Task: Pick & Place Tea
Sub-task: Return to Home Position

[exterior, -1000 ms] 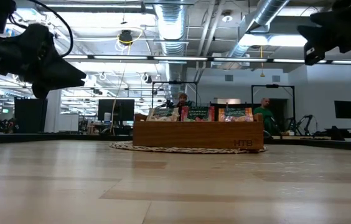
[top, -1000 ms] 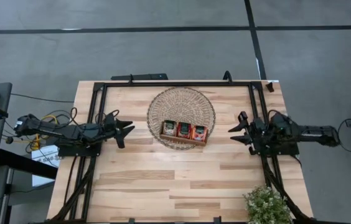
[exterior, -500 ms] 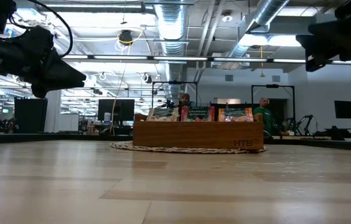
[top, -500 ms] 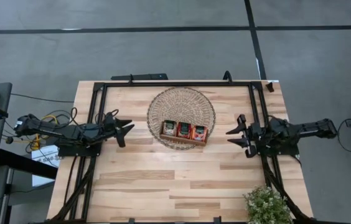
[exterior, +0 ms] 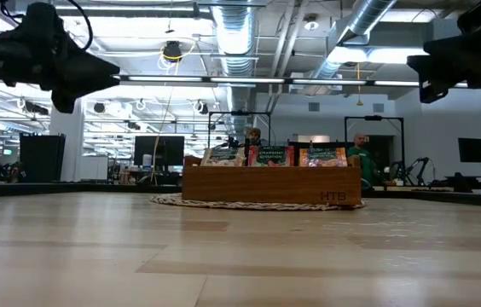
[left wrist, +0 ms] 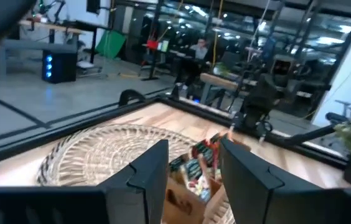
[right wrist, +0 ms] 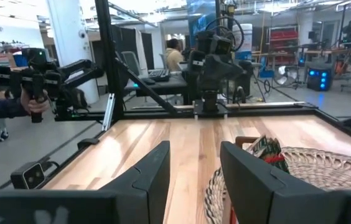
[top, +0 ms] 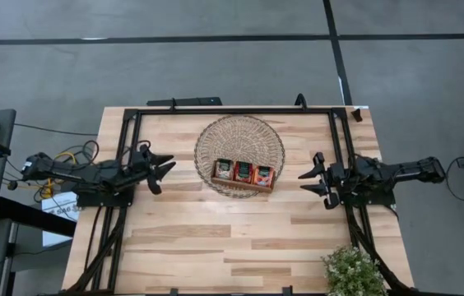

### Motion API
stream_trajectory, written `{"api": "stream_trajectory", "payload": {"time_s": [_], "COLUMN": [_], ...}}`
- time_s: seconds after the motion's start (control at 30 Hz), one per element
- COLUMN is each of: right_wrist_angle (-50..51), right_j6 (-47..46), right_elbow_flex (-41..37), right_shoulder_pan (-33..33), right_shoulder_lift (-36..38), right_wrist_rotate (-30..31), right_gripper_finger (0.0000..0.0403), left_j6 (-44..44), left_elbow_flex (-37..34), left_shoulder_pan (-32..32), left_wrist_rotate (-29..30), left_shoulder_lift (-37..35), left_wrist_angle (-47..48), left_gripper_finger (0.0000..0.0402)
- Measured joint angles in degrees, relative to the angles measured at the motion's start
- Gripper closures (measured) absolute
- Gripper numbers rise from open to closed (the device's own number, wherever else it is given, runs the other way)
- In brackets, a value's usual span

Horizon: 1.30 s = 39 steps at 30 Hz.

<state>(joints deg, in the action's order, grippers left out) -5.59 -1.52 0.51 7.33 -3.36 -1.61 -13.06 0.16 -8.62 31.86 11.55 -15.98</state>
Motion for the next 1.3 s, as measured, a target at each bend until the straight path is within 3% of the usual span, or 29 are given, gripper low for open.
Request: {"api": "stream_trajectory", "payload": {"time_s": [0.2,0.47,0.83,1.3], "right_wrist_angle": [0.0,0.6,0.6,0.5], "right_j6": [3.9,6.5,-4.3,-4.5], "right_elbow_flex": [0.0,0.0,0.0,0.0], "right_shoulder_pan": [0.0,0.0,0.0,0.0], "right_shoulder_lift": [0.0,0.0,0.0,0.0], "right_wrist_rotate": [-0.3,-5.8,-5.8,-5.8], "right_gripper_finger": [0.0269,0.0269,0.0269,0.0269], "left_j6": [-1.8,-2.7,-3.1,-3.1], "left_elbow_flex": [0.0,0.0,0.0,0.0], "left_shoulder_pan": [0.0,0.0,0.0,0.0], "left_wrist_rotate": [-2.5,-4.3,-4.1,-4.1], "left_shoulder_lift": [-3.1,-3.2,-3.0,-3.0], "left_wrist_angle": [6.6,10.6,10.9,11.1], "left_gripper_finger": [0.0268,0.0268,0.0268,0.0268]}}
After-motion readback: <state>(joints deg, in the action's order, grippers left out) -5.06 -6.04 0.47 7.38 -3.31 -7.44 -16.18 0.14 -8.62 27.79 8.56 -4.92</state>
